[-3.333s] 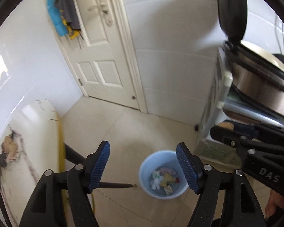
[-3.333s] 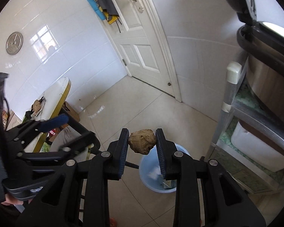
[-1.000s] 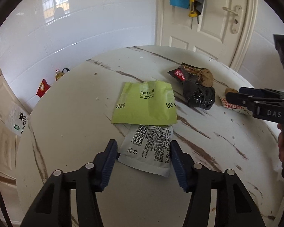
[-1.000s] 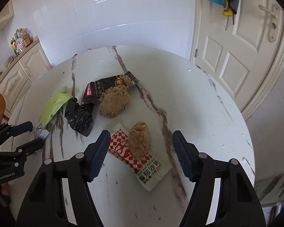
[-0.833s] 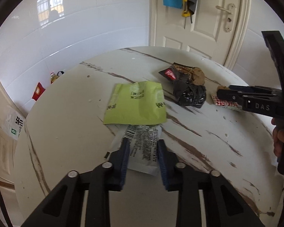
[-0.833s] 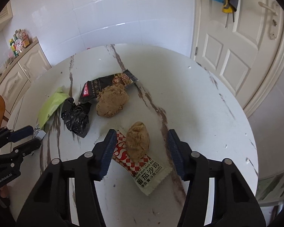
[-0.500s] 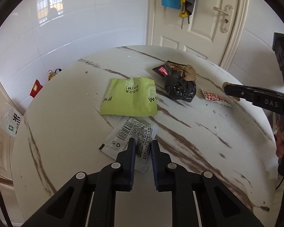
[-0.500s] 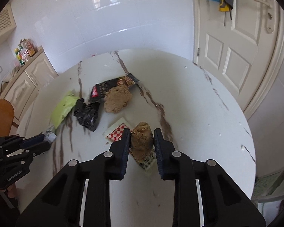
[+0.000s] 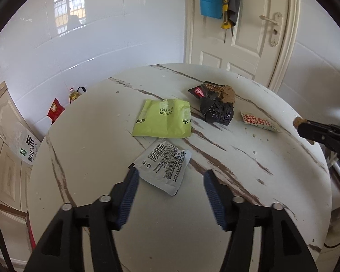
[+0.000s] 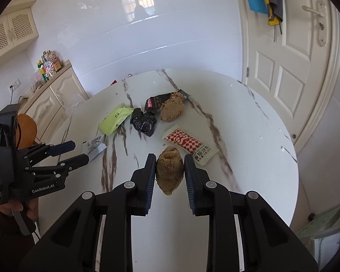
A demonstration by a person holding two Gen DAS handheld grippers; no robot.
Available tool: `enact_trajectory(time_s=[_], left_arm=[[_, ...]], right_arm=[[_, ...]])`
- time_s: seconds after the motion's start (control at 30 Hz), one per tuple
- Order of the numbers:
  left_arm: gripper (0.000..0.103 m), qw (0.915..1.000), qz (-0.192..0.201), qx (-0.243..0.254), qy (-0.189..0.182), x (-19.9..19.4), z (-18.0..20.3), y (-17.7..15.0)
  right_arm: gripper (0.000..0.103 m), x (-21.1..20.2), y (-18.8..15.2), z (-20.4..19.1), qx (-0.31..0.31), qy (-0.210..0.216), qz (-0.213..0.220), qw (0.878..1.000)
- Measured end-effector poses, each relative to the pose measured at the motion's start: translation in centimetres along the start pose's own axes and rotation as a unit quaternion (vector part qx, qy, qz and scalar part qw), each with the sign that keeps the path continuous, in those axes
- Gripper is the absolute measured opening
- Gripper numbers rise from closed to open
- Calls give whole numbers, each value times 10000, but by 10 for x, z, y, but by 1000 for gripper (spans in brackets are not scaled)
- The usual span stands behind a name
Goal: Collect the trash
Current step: 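Carry wrapper and roll to the blue bin and open the left tool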
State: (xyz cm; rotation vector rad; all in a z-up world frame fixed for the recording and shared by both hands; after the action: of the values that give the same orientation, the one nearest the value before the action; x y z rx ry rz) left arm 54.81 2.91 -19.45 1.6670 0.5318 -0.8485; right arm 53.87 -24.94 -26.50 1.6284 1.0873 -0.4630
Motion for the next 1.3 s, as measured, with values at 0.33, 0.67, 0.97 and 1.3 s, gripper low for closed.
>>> enact_trajectory(time_s=[0.33,0.67,0.97,1.3], left_arm=[[74,9996,-248,-83,126,35,-21,9],[54,9997,-209,44,-149,58,-11,19],[10,9993,-86,227,-275,53,13,17],[7,9956,237,150,-892,3,46,14]], right_arm=[[24,-3,-15,3,83,136,-37,9999],[24,4,-13,7,127,264,-51,9996],[24,2,-18,6,133,290,-34,9995],[24,-30,-28,9,190,332,146,9992]])
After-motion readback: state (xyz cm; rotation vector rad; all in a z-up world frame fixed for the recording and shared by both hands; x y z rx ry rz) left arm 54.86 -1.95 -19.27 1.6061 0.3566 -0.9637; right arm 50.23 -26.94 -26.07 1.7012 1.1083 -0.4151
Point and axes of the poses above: each gripper's, at about its wrist camera, not at the fingertips, and x roughly the way its jaws point, z to its right, y to its top, the point moved 6 cm from there along x, roughly the way its jaws point, and after that the axes turned 9 degrees about x, right-handed, at the moved point
